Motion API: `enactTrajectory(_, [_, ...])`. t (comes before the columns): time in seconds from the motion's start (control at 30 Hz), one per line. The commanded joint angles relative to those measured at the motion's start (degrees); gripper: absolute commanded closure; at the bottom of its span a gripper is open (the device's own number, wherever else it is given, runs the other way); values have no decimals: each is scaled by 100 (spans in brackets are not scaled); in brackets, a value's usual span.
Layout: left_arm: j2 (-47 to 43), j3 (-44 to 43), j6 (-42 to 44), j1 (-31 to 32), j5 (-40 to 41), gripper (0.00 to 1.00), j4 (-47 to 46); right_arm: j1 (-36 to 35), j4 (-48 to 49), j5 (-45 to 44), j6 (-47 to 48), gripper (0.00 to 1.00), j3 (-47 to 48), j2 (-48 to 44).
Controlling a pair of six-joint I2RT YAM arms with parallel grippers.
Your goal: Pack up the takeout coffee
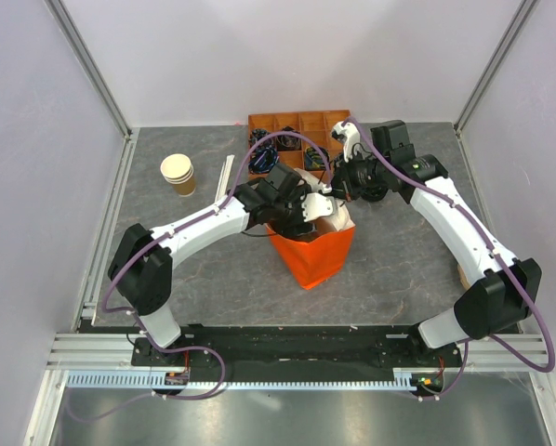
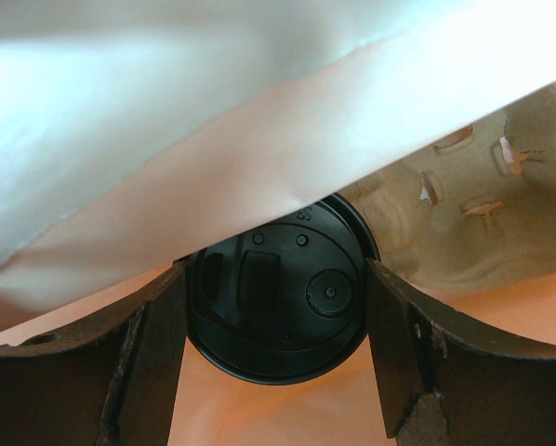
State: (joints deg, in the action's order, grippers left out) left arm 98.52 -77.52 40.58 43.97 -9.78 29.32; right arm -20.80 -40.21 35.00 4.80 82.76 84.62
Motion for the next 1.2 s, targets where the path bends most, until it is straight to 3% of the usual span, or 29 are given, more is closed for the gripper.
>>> enactTrajectory(0.0, [1,43,-182,-169,328,35,479,14,-383,191,162,100,100,90])
enactTrajectory(0.2, [-96,79,-199,-134,371,29,285,14,-392,217,179,100,65,81])
enactTrajectory(0.23, [-114,87,-199,-125,389,13,224,23,-400,226,179,100,65,90])
enactTrajectory(0.67, [-307,61,-85,-37,460,7,39,14,-383,217,197,100,65,90])
enactTrajectory(0.7, [-324,61,-76,-37,425,0,12,14,-374,217,197,100,65,99])
enactTrajectory(1.17, [-430,-80,-59,60,424,0,21,23,-339,191,215,100,117,151])
